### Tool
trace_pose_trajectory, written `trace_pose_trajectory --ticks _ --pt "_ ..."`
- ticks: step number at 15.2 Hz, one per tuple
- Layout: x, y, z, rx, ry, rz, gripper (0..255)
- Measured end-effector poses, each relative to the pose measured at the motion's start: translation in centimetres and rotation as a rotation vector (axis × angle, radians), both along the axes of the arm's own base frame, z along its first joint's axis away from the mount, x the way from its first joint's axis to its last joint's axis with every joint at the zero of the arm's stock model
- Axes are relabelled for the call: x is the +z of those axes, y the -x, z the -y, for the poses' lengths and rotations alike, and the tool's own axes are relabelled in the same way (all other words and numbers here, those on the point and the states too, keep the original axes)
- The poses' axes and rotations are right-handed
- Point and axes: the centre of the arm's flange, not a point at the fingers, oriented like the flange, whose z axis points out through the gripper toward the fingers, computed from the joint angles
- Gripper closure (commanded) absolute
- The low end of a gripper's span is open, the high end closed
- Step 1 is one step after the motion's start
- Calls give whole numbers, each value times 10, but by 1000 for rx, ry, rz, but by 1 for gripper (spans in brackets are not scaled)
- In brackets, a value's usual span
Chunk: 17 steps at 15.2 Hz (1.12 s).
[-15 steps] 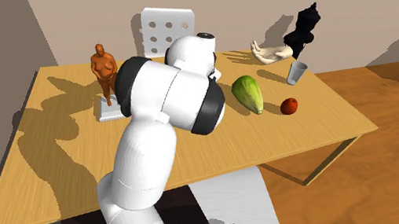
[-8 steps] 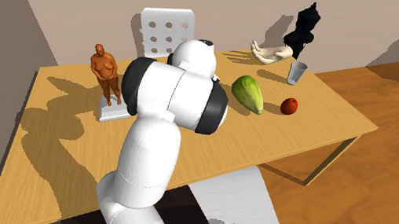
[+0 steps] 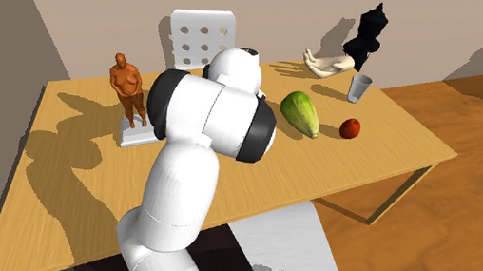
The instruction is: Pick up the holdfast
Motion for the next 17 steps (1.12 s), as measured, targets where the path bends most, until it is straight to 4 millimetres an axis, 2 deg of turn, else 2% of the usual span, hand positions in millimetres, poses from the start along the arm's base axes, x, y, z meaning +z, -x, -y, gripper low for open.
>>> trace_pose_trajectory --ticks 3,17 --pt "6 -1 1 -1 1 -1 255" --pt "77 -1 0 -1 1 0 255"
